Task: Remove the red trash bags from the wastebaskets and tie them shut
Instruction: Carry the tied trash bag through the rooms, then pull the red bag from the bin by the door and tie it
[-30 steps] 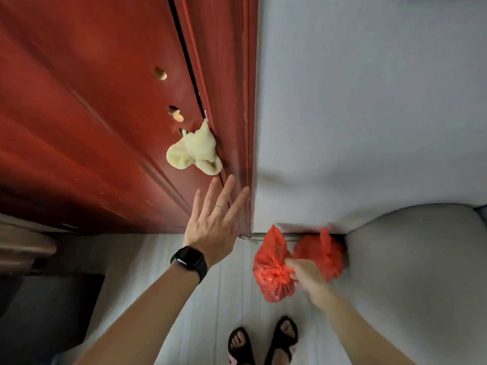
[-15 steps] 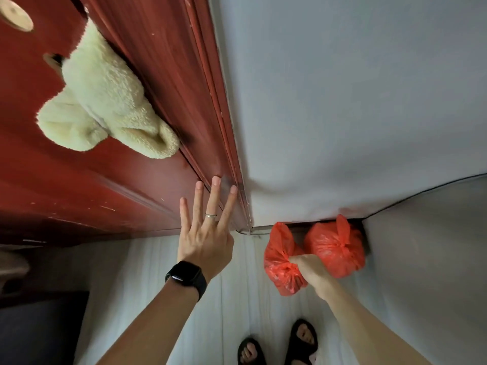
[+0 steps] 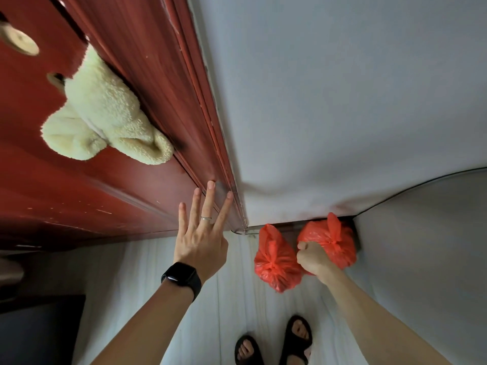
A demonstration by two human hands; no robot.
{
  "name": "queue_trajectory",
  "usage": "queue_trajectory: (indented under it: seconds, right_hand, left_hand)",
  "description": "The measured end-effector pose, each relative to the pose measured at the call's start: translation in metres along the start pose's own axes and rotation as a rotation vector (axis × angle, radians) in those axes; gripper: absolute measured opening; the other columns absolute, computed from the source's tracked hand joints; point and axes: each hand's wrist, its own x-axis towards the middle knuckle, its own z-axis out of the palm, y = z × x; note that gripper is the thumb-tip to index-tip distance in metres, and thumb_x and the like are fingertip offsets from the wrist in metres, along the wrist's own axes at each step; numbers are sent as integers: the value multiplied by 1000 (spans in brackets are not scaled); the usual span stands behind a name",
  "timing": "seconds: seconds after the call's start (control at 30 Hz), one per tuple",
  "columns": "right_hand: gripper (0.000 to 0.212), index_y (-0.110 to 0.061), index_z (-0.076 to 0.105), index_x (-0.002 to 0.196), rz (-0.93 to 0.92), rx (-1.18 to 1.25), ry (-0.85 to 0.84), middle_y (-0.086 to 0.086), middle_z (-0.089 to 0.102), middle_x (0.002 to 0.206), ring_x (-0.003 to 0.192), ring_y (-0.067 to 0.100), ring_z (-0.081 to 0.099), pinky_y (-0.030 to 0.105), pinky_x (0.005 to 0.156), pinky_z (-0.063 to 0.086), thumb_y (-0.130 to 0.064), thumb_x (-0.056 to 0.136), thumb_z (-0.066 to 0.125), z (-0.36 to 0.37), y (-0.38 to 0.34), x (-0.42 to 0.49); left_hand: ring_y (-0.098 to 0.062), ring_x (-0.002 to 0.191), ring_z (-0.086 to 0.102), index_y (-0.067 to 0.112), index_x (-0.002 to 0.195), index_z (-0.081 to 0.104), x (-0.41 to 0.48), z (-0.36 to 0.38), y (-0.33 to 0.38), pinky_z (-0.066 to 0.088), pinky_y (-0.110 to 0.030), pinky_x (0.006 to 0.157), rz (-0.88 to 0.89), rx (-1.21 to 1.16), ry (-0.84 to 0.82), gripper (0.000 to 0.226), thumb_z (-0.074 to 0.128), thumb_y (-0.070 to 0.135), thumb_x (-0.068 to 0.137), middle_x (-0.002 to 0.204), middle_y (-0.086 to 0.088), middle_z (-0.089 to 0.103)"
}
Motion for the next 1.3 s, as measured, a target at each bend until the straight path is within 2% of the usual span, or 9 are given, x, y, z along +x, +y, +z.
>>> queue_trajectory:
  seconds: [0.07, 0.13, 0.27, 0.37, 0.47, 0.67, 0.87, 1.03, 1.3]
  right_hand:
    - [40, -8, 64, 125, -71, -128, -35, 8, 60, 135, 129, 22, 52, 26, 106, 35, -3, 88, 48, -8, -11, -17]
    - [44, -9, 55, 138, -169, -275, -18, 9, 56, 143, 135, 25, 49, 28, 109, 34, -12, 94, 49, -16, -23, -41]
    - [42, -18, 55, 136, -374, -463, 83, 6, 62, 134, 124, 26, 56, 36, 106, 41, -22, 96, 48, -32, -52, -102]
    - [43, -23, 53, 138, -532, -577, 138, 3, 59, 136, 125, 25, 53, 35, 106, 41, -25, 96, 47, -54, -81, -166]
    - [42, -28, 51, 140, -652, -555, 177, -4, 53, 141, 131, 20, 43, 33, 106, 40, -28, 98, 47, -77, -111, -240]
    - [36, -29, 57, 133, -805, -500, 243, -7, 55, 139, 131, 18, 41, 37, 104, 44, -30, 98, 49, -120, -153, -357]
    - [29, -31, 64, 123, -980, -468, 312, -13, 62, 128, 127, 13, 45, 30, 102, 44, -31, 97, 50, -132, -169, -427]
    - [27, -33, 66, 121, -1177, -508, 223, -17, 62, 123, 122, 9, 46, 22, 100, 42, -34, 98, 51, -125, -202, -455]
    - [24, -30, 69, 114, -1604, -674, -16, -17, 65, 118, 114, 13, 51, 23, 102, 38, -31, 95, 55, -62, -246, -495]
  left_hand:
    - [-34, 151, 4, 28, 156, 1, -3, -4, 2, 18, -60, 117, -2, -20, -38, 102, 59, 13, 74, 163, -7, -17]
    - [-31, 151, 6, 30, 156, -4, -6, -15, 3, 15, -57, 118, 5, -54, -85, 101, 57, 14, 77, 163, -4, -19]
    - [-28, 148, 21, 39, 153, -11, -16, -65, 11, 17, -45, 119, -58, -221, -175, 93, 49, 17, 86, 163, 2, -15]
    - [-24, 134, 41, 43, 152, -5, -35, -124, 19, 33, -37, 112, -122, -376, -169, 87, 47, 16, 88, 158, -1, 22]
    - [-22, 120, 49, 43, 152, -1, -57, -181, 22, 42, -38, 104, -168, -468, -132, 83, 46, 17, 88, 131, 1, 48]
    - [-27, 124, 47, 32, 153, 18, -103, -283, 26, 42, -40, 99, -258, -537, -11, 69, 45, 20, 90, 136, -5, 50]
    - [-24, 106, 56, 28, 128, 51, -156, -333, 6, 45, -39, 87, -337, -399, 101, 39, 45, 25, 90, 111, 0, 64]
    - [-24, 101, 60, 29, 120, 54, -200, -350, -12, 47, -39, 88, -518, -297, 210, 35, 47, 33, 86, 101, 4, 65]
    - [-21, 105, 63, 30, 113, 66, -323, -370, -4, 48, -38, 90, -944, -100, 371, 30, 55, 36, 86, 117, 7, 66]
